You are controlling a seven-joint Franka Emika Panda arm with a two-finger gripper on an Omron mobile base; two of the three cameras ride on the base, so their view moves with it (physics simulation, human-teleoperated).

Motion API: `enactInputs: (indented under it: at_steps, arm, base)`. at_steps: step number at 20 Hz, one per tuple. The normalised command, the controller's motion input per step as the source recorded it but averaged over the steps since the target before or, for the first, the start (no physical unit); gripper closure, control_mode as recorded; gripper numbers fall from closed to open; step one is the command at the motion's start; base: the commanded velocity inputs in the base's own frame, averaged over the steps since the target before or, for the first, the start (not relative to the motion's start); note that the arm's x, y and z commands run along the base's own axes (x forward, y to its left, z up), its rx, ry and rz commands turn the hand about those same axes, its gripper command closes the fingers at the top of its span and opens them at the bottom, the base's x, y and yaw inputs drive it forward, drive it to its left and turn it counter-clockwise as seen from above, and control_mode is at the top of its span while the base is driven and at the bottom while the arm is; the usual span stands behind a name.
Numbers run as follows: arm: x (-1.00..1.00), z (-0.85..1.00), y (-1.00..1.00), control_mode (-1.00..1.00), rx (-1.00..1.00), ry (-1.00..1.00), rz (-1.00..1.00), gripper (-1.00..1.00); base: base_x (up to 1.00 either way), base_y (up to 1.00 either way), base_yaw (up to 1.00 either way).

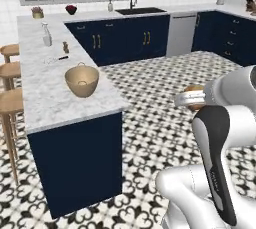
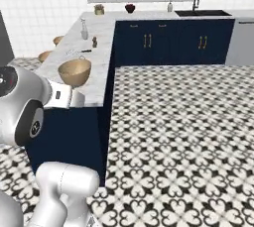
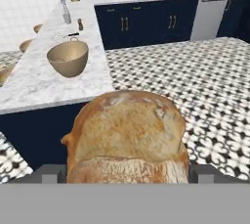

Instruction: Open the cabinet, pick up the bread from the cabinet and place it in the basket. Then move the basket to the dining counter.

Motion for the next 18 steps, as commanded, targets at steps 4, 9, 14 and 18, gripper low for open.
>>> enactInputs:
  at_steps: [4,9,14,18]
  arm:
    - [0.00,0.00,0.00,1.00,0.00,0.00,0.00,1.00]
    - [0.00,0.00,0.00,1.00,0.00,0.00,0.00,1.00]
    - [0.00,0.00,0.00,1.00,0.00,0.00,0.00,1.00]
    - [0.00,0.00,0.00,1.00,0.00,0.00,0.00,1.00]
  base:
    - [1.00,0.00,0.43]
    - [0.58,0.00,0.35]
    - [0.85,0.00,0.29]
    - [0.99,0.00,0.21]
